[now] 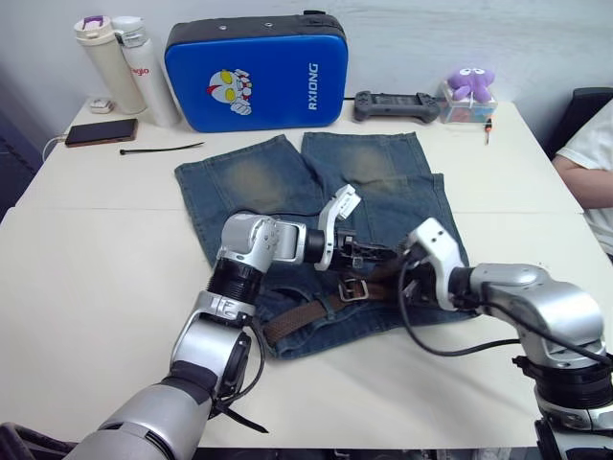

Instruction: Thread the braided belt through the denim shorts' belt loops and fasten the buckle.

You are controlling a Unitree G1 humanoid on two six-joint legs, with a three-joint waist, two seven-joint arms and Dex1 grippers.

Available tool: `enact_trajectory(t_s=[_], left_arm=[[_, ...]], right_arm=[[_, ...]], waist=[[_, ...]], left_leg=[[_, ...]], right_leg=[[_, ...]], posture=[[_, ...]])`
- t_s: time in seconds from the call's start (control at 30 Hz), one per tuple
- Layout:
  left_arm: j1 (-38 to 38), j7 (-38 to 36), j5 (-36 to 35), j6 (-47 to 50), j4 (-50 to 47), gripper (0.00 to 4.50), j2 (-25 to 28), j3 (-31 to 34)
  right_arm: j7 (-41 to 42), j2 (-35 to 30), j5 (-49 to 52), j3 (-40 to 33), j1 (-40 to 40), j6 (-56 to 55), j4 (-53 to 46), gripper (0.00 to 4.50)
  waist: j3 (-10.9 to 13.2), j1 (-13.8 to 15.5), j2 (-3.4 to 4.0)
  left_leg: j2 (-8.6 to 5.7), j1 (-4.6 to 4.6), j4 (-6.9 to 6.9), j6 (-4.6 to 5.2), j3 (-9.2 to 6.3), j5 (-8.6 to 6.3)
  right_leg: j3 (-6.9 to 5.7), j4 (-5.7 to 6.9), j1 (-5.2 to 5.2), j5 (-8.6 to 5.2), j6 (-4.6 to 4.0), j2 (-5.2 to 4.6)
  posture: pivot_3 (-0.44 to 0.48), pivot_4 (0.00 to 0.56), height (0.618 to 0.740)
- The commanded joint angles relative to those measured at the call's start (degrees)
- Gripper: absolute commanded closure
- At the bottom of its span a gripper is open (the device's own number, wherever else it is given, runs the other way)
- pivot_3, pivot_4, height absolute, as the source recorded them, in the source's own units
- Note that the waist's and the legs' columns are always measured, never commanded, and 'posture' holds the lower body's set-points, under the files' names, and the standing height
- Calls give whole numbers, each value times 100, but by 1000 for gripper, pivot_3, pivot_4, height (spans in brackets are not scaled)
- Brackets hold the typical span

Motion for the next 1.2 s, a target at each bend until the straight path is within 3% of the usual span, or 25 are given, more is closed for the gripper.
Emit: enact_trajectory(t_s=[0.03, 0.17, 0.27, 0.4, 0.6, 0.87, 1.2], left_arm=[[-37, -23, -115, -45, -126, 4500, -22, 45], [43, 10, -134, -25, -238, 4500, -66, 20], [222, -44, 33, -266, -551, 4500, -69, -409], [313, -172, 696, -1286, -929, 4500, 290, -1247], [206, -610, 1512, -2797, -1498, 4500, 1071, -1938], [118, -895, 2204, -3925, -1744, 4500, 1591, -2251], [272, -1707, 3169, -5391, -1904, 4500, 2254, -2872]], right_arm=[[-81, -8, 414, -539, 274, 318, -378, 4465], [-24, -536, 544, -802, 755, 359, -544, 4465], [-10, -1034, 482, -946, 1093, 83, -535, 4465], [60, -1637, 283, -949, 1265, -683, -386, 4465], [191, -1929, 320, -942, 1083, -1432, -324, 4465], [860, -2355, 519, -405, 1000, -2076, -823, 4465], [702, -2306, 530, -111, 923, -2310, -1119, 4465]], waist=[[1, -3, 1], [6, 9, 10], [6, 11, 10], [6, 8, 10], [7, -50, 11], [7, 16, 11], [7, 19, 11]], left_leg=[[0, 0, -5, -2, 1, 1], [1, -9, -4, -2, 3, 1], [0, -17, 1, 0, 5, 1], [0, -22, 3, 0, 8, 2], [4, -18, 0, -4, 21, 5], [4, -49, 15, 9, 20, 4], [4, -83, 39, 21, 21, 3]], right_leg=[[0, 1, -2, 0, 0, 1], [2, 2, -12, 0, 0, 2], [3, 2, -18, 0, 0, 1], [3, 2, -21, 0, 0, 3], [13, 13, -29, 0, 0, 10], [12, 14, -50, 0, 0, 7], [13, 33, -80, 0, 0, 6]], posture=[[0, 150, 739], [0, 150, 739], [0, 150, 739], [0, 150, 739], [0, 150, 739], [0, 150, 739], [0, 150, 739]])
